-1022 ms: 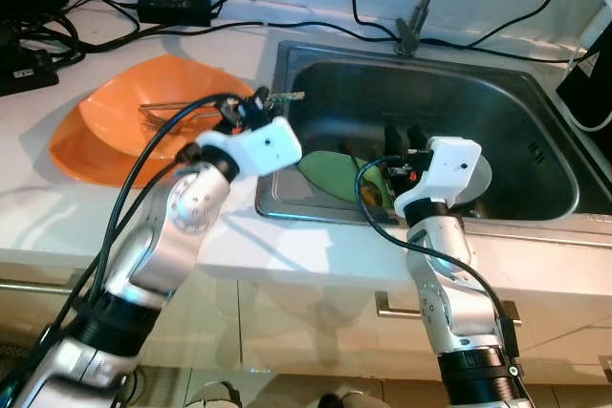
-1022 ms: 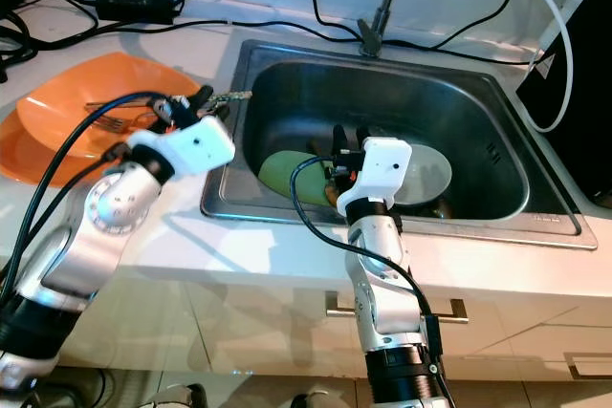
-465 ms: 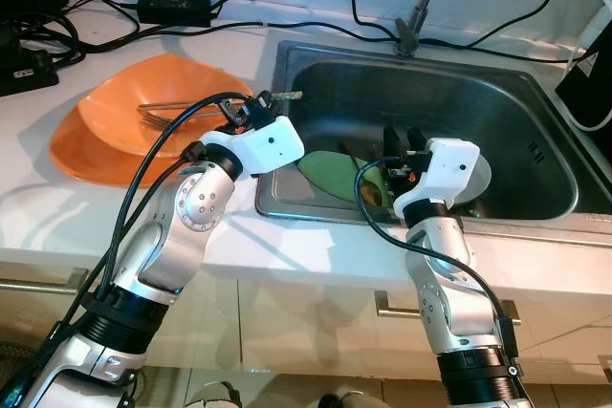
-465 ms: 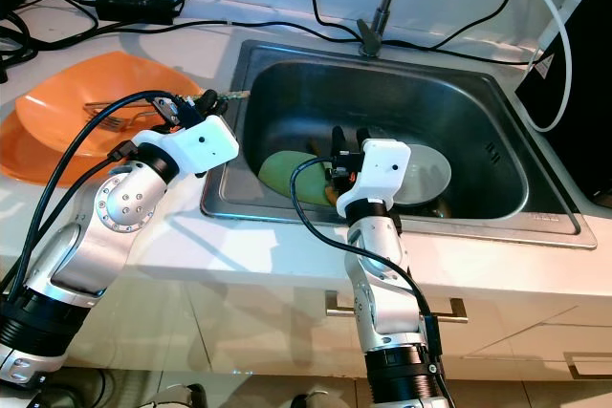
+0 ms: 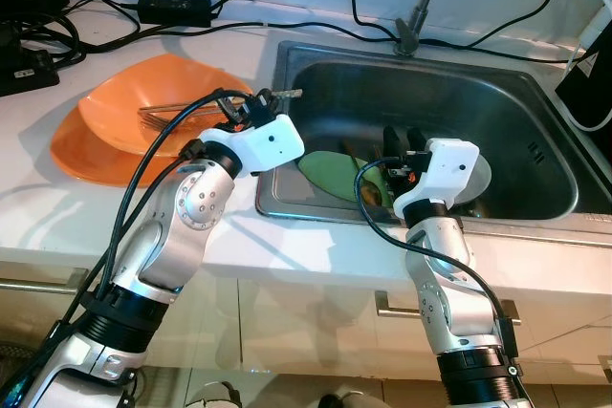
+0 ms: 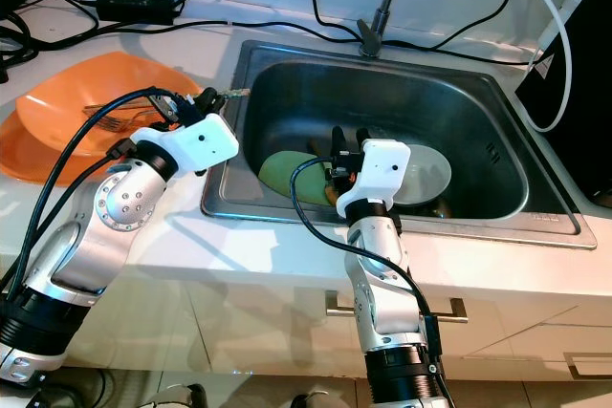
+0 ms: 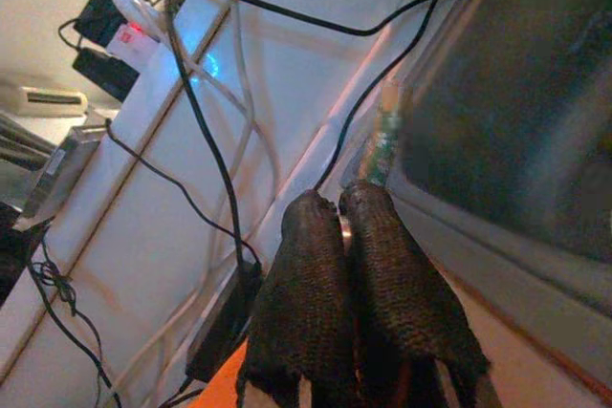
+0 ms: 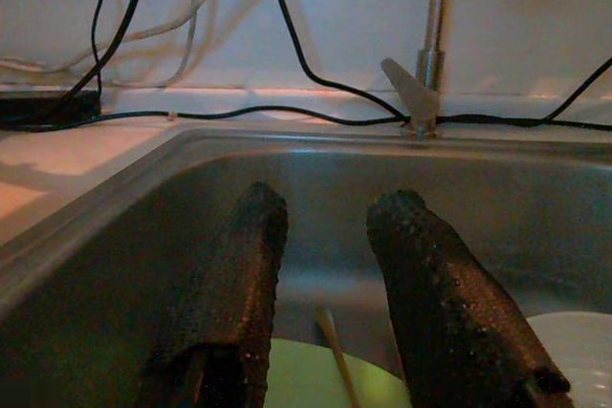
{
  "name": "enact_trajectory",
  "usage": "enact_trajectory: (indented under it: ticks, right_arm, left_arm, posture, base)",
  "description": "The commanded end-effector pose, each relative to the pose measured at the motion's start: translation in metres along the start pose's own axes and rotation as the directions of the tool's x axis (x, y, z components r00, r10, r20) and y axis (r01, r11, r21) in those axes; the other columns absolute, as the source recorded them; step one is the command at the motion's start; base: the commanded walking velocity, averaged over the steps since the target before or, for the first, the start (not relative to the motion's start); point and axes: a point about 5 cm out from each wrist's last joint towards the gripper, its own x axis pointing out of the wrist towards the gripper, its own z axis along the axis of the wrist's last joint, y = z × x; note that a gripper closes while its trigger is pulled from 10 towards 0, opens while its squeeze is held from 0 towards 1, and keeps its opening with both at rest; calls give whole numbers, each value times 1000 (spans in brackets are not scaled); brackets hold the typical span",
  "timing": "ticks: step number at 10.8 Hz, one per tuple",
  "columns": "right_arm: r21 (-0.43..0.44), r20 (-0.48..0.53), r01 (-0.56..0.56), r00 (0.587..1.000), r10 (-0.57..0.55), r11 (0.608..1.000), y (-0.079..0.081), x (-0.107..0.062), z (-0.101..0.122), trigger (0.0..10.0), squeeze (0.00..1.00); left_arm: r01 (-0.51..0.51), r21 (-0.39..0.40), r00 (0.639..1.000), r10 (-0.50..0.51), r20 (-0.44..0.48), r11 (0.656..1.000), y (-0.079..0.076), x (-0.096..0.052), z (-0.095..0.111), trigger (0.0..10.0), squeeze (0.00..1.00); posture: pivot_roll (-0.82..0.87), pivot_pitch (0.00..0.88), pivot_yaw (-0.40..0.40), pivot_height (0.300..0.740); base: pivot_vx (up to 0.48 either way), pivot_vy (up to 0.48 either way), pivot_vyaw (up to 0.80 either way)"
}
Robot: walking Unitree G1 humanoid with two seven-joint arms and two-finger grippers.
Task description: Kitchen organization
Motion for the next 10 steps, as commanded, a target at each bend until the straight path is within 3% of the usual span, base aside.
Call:
enact_trajectory:
  ticks: [1, 2, 3, 4, 5, 8, 10]
  right_arm:
    - [-3, 5, 11, 1000, -11, 1000, -3, 2, 1, 10000, 0]
    - [-3, 4, 12, 1000, -12, 1000, -3, 2, 1, 10000, 0]
    - [-3, 1, 10, 1000, -10, 1000, -3, 2, 0, 10000, 0]
    - [-2, 0, 9, 1000, -9, 1000, -3, 2, 0, 10000, 0]
    - [-1, -2, 7, 1000, -7, 1000, -3, 2, 0, 10000, 0]
    - [4, -5, 1, 1000, -1, 1000, -2, 2, -1, 10000, 0]
    - [5, -8, -1, 1000, 1, 1000, -1, 2, -2, 10000, 0]
  left_arm:
    - [-22, 4, 999, 21, 31, 1000, 6, 2, 9, 0, 0]
    - [-35, -31, 998, 36, 50, 999, 13, 2, 14, 0, 0]
    - [7, -194, 999, -1, 33, 981, 16, 3, 16, 1451, 0]
    - [33, -252, 999, -21, 50, 967, 19, 2, 20, 9020, 0]
    - [32, -322, 998, -12, 63, 946, 27, 2, 24, 10000, 0]
    - [137, -477, 986, -74, 148, 868, 52, 1, 46, 10000, 0]
    - [118, -513, 982, -22, 189, 851, 77, 0, 58, 10000, 0]
  posture:
    - [-25, 75, -124, 740]
    - [-25, 77, -126, 740]
    - [-23, 78, -129, 740]
    - [-21, 79, -130, 740]
    - [-19, 79, -131, 740]
    - [-16, 77, -131, 740]
    - [-8, 67, -133, 740]
  base:
    - [0, 0, 0]
    - [0, 0, 0]
    - [0, 0, 0]
    - [0, 0, 0]
    - [0, 0, 0]
    - [0, 0, 0]
    - [0, 0, 0]
